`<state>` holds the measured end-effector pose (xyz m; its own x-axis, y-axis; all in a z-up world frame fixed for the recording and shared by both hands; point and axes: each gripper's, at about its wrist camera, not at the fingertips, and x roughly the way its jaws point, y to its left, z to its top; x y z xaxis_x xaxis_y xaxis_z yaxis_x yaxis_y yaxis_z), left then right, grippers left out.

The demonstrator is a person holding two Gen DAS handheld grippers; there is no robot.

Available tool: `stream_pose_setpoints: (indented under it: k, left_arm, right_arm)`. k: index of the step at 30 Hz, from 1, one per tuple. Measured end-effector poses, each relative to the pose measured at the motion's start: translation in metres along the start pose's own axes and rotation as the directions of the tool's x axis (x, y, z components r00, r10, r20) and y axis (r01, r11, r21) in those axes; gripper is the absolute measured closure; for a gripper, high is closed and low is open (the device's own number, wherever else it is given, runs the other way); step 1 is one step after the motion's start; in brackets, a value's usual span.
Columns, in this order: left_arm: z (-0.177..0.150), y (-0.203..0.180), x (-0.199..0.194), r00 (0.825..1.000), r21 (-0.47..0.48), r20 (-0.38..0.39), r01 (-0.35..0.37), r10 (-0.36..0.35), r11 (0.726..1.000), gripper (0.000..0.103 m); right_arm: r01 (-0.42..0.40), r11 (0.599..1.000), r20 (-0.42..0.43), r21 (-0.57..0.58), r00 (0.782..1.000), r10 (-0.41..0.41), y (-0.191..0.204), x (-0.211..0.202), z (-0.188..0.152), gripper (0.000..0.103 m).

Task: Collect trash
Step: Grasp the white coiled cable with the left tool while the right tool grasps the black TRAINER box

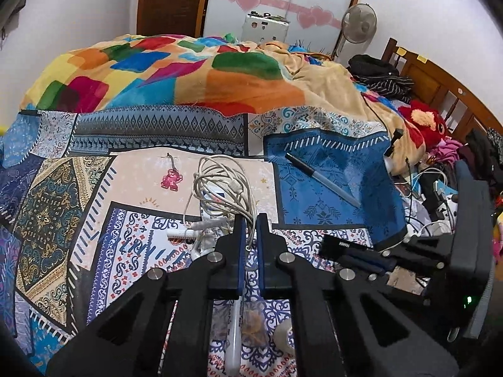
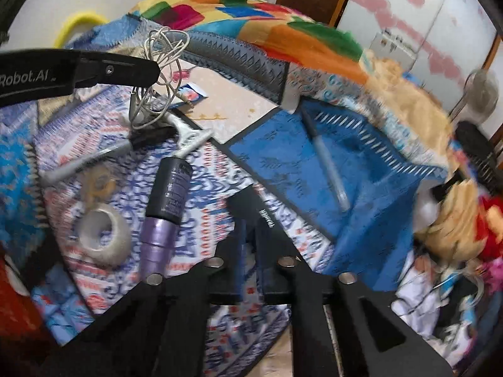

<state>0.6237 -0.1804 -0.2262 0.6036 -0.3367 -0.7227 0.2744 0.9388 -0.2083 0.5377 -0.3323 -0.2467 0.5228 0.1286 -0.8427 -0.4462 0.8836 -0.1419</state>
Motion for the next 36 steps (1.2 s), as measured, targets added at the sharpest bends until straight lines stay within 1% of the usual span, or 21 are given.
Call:
stream_pose_setpoints:
  k: [1, 6, 10, 12, 14, 15, 16, 17, 18, 19, 20, 21, 22, 23, 25, 28, 29, 31, 34, 36]
  left_arm:
    - [0.001, 0.0, -0.003, 1.0, -0.003, 0.004, 0.002, -0.002, 1.0, 0.098]
    - [0.008, 0.002, -0.025, 0.999, -0.015, 0.034, 0.008, -0.008, 1.0, 0.099]
    - [0.014, 0.003, -0.048, 0.998, -0.031, 0.055, 0.032, -0.03, 0.999, 0.099]
    - [0.016, 0.001, -0.063, 0.997, -0.028, 0.07, 0.027, -0.025, 0.999, 0.099]
    - [0.016, -0.001, -0.077, 0.996, -0.02, 0.082, 0.02, -0.018, 1.0, 0.099]
    - [0.015, -0.002, -0.086, 0.996, -0.015, 0.087, 0.014, -0.013, 1.0, 0.099]
    - [0.014, -0.003, -0.09, 0.996, -0.012, 0.088, 0.01, -0.009, 1.0, 0.099]
    - [0.013, -0.002, -0.097, 0.996, -0.008, 0.091, 0.002, -0.002, 1.0, 0.099]
    - [0.01, -0.002, -0.103, 0.996, -0.007, 0.094, -0.006, 0.007, 1.0, 0.099]
    - [0.008, -0.002, -0.108, 0.995, -0.007, 0.096, -0.012, 0.013, 1.0, 0.099]
    - [0.006, 0.0, -0.113, 0.995, -0.007, 0.1, -0.018, 0.018, 1.0, 0.099]
    - [0.002, 0.002, -0.117, 0.994, -0.01, 0.102, -0.024, 0.025, 1.0, 0.099]
    - [-0.001, 0.004, -0.119, 0.994, -0.015, 0.102, -0.026, 0.028, 1.0, 0.099]
    - [-0.004, 0.007, -0.121, 0.995, -0.021, 0.099, -0.028, 0.03, 0.999, 0.099]
    - [-0.011, 0.013, -0.123, 0.995, -0.029, 0.09, -0.037, 0.04, 0.999, 0.099]
    - [-0.021, 0.021, -0.119, 0.996, -0.039, 0.069, -0.058, 0.061, 0.998, 0.099]
    - [-0.025, 0.025, -0.117, 0.996, -0.05, 0.06, -0.062, 0.065, 0.997, 0.099]
    - [-0.03, 0.03, -0.114, 0.997, -0.06, 0.051, -0.061, 0.064, 0.996, 0.099]
    - [-0.036, 0.036, -0.109, 0.996, -0.07, 0.04, -0.075, 0.078, 0.995, 0.099]
    - [-0.038, 0.039, -0.104, 0.996, -0.076, 0.03, -0.08, 0.083, 0.994, 0.099]
  right_arm:
    - [-0.012, 1.0, 0.001, 0.026, 1.0, 0.012, -0.002, 0.0, -0.001, 0.099]
    - [-0.005, 0.996, 0.026, 0.085, 1.0, 0.002, -0.003, -0.012, -0.005, 0.101]
    - [-0.041, 0.988, 0.055, 0.148, 0.998, 0.033, -0.011, -0.032, -0.001, 0.101]
    - [-0.064, 0.982, 0.077, 0.177, 0.996, 0.051, -0.015, -0.046, 0.002, 0.101]
    - [-0.065, 0.981, 0.102, 0.182, 0.994, 0.047, -0.017, -0.06, 0.005, 0.101]
    - [-0.076, 0.982, 0.106, 0.173, 0.993, 0.058, -0.016, -0.066, 0.006, 0.101]
    - [-0.104, 0.982, 0.101, 0.16, 0.991, 0.088, -0.016, -0.069, 0.006, 0.101]
    - [-0.142, 0.979, 0.083, 0.148, 0.988, 0.13, -0.016, -0.069, 0.006, 0.101]
    - [-0.157, 0.976, 0.068, 0.15, 0.987, 0.149, -0.017, -0.069, 0.005, 0.1]
    - [-0.163, 0.974, 0.053, 0.155, 0.986, 0.157, -0.019, -0.067, 0.003, 0.098]
    - [-0.166, 0.974, 0.027, 0.152, 0.986, 0.164, -0.02, -0.061, 0.001, 0.09]
    - [-0.164, 0.975, 0.009, 0.147, 0.986, 0.164, -0.021, -0.056, 0.0, 0.076]
    - [-0.16, 0.976, 0.001, 0.145, 0.987, 0.162, -0.023, -0.053, -0.002, 0.067]
    - [-0.148, 0.979, -0.008, 0.142, 0.989, 0.151, -0.025, -0.046, -0.003, 0.055]
    - [-0.131, 0.98, -0.012, 0.149, 0.991, 0.135, -0.031, -0.04, -0.006, 0.054]
    - [-0.168, 0.969, -0.025, 0.178, 0.984, 0.175, -0.045, -0.026, -0.005, 0.054]
    - [-0.167, 0.97, -0.025, 0.177, 0.984, 0.174, -0.047, -0.021, -0.004, 0.054]
    - [-0.149, 0.976, -0.041, 0.157, 0.987, 0.157, -0.048, -0.01, -0.001, 0.054]
    - [-0.146, 0.983, -0.057, 0.116, 0.987, 0.153, -0.042, 0.002, 0.003, 0.056]
    - [-0.128, 0.989, -0.078, 0.071, 0.988, 0.133, -0.033, 0.01, 0.004, 0.058]
